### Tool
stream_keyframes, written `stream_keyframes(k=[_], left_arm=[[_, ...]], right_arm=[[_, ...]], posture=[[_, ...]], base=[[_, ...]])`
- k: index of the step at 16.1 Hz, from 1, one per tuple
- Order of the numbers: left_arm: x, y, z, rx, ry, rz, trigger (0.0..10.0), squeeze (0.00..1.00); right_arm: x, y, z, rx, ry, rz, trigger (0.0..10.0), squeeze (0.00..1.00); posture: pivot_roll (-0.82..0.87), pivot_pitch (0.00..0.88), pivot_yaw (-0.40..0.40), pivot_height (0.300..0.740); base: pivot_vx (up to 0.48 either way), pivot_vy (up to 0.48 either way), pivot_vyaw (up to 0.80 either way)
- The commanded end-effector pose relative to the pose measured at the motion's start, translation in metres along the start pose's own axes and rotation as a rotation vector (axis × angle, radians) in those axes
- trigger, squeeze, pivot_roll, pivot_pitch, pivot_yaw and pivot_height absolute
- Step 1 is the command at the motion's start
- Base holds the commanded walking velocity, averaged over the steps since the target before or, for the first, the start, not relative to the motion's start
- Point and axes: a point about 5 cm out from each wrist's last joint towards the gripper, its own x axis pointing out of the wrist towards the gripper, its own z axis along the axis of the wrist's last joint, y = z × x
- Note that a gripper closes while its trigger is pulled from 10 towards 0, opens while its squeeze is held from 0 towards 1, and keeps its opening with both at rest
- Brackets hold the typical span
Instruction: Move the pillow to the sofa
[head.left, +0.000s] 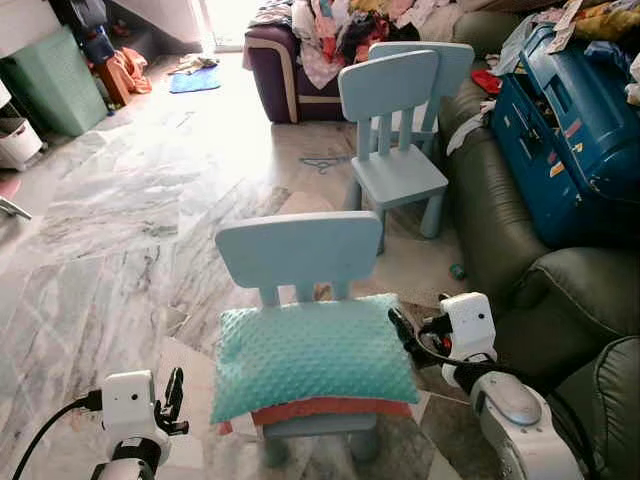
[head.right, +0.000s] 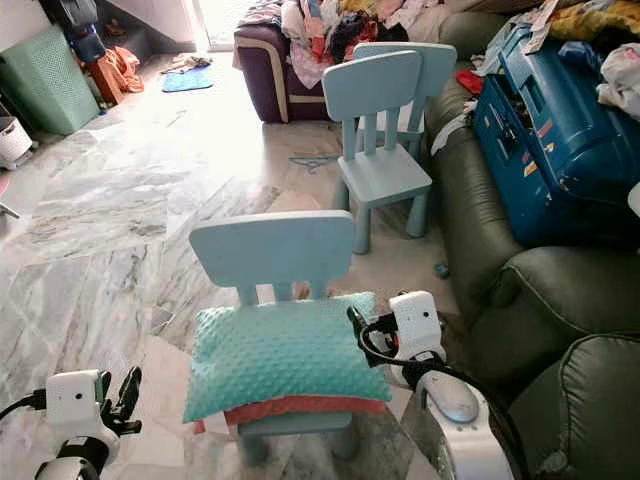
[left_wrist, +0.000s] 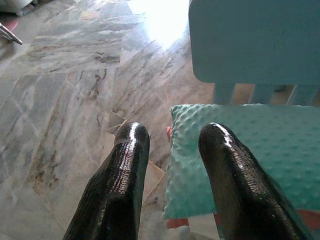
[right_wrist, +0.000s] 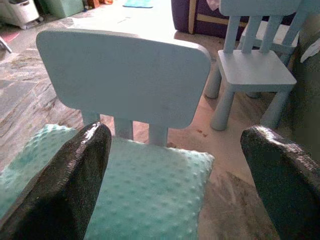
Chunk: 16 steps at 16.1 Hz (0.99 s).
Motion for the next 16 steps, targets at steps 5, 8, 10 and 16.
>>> stream_keyframes(k=[5,8,10,16], left_arm=[[-0.0004,-0.0051,-0.0024,0.014,0.010,-0.029,10.0,0.00],[0.0005,-0.0049,-0.0018,0.014,0.008,-0.026,10.0,0.00],[0.0000,-0.0046,-0.0021,0.014,0.009,-0.024,10.0,0.00],[-0.0019,-0.0042,-0.0037,0.017,0.015,-0.017,10.0,0.00]], right_arm=[[-0.0044,0.0011,0.0039,-0.006,-0.005,0.010,10.0,0.00],[-0.0045,0.0012,0.0047,-0.007,-0.004,0.012,10.0,0.00],[-0.0046,0.0030,0.0052,-0.006,-0.004,0.018,10.0,0.00],[-0.0031,0.0041,0.0053,-0.009,-0.005,0.026,10.0,0.00]], posture=[[-0.17,0.146,0.076,0.695],[-0.17,0.148,0.074,0.660],[-0.17,0.148,0.073,0.635],[-0.16,0.151,0.071,0.630]], base=[[0.000,0.000,0.00],[0.000,0.000,0.00],[0.000,0.000,0.00],[0.000,0.000,0.00]])
